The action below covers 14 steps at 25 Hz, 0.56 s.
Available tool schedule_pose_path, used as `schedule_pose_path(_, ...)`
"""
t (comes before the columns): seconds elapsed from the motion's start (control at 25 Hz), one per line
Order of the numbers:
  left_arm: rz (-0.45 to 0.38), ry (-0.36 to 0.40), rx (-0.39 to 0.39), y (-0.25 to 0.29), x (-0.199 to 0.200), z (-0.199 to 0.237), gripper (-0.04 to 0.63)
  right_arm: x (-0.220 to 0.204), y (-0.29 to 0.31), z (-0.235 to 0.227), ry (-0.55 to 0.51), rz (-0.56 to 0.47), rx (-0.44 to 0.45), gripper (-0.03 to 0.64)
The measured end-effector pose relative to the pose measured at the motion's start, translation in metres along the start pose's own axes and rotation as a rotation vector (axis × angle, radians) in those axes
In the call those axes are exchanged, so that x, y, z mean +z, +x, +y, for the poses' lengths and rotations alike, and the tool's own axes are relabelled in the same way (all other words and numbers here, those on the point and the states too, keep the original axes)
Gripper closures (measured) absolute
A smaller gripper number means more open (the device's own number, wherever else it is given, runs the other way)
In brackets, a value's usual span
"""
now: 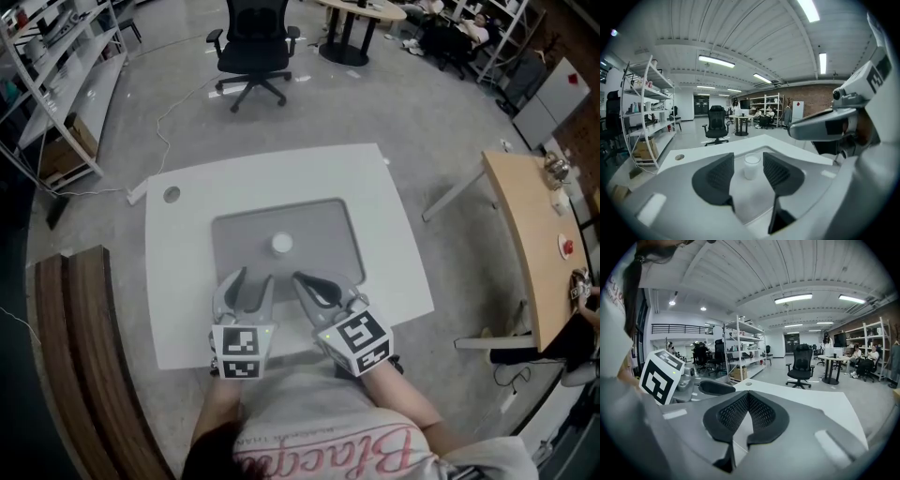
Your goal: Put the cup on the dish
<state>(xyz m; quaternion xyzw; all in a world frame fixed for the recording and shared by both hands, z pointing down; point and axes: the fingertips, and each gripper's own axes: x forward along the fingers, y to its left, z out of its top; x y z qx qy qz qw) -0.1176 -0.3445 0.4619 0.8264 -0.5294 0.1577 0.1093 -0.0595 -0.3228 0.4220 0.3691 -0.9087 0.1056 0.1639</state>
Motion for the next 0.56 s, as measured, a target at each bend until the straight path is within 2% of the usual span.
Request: schedule_pose_path(0.56,0.014,0.009,-0.052,-0.027,-0.021,-0.033,0.462,-0.021,-0.037,0.022,0.025,-0.015,-0.047,0.618)
